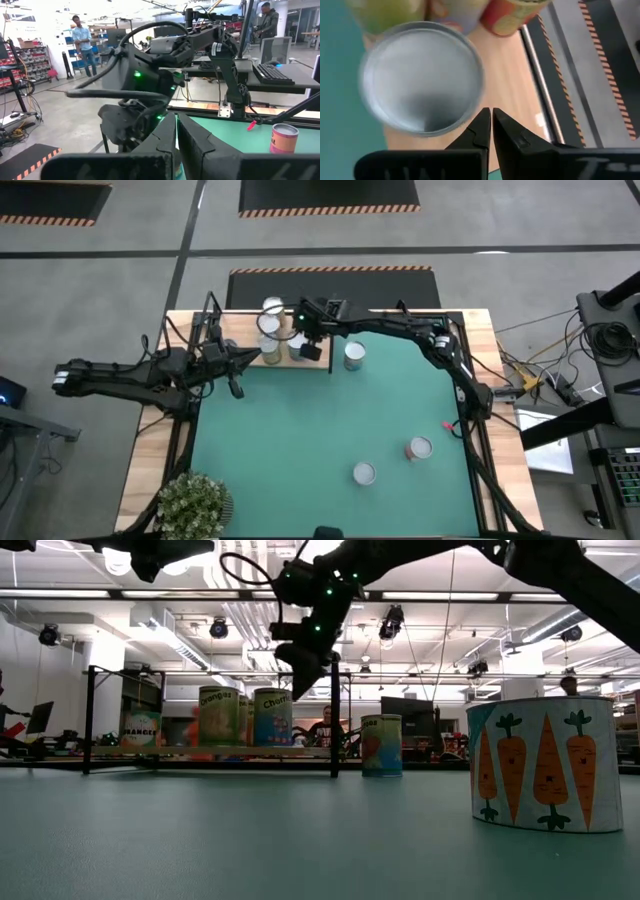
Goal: Pick and place cans onto a shelf
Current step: Put the canned cherries on the shelf
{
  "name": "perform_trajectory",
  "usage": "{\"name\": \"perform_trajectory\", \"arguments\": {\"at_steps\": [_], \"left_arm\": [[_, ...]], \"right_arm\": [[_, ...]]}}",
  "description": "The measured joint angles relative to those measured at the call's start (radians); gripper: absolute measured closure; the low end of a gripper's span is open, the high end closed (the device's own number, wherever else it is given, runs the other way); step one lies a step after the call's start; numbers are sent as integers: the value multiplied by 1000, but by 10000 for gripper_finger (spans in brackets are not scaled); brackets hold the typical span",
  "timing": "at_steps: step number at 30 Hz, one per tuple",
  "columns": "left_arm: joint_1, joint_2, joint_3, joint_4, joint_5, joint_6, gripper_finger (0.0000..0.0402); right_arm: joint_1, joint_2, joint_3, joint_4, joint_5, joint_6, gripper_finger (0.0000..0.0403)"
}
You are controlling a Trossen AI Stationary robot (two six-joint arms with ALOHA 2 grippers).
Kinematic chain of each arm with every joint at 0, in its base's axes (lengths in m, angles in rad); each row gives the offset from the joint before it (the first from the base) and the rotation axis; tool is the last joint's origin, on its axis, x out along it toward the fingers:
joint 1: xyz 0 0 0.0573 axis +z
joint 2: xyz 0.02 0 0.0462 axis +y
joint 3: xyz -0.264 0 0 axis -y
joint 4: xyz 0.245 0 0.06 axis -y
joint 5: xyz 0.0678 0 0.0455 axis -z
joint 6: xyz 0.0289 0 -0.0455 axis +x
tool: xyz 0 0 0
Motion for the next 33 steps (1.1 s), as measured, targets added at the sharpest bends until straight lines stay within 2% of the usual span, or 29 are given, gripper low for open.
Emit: {"name": "perform_trajectory", "arguments": {"at_steps": [21, 33], "left_arm": [[0, 0, 0, 0, 0, 0, 402], [0, 0, -1, 0, 0, 0, 402]], "right_arm": [[106, -2, 11, -45, 0, -2, 394], [108, -2, 11, -33, 1, -2, 394]]}}
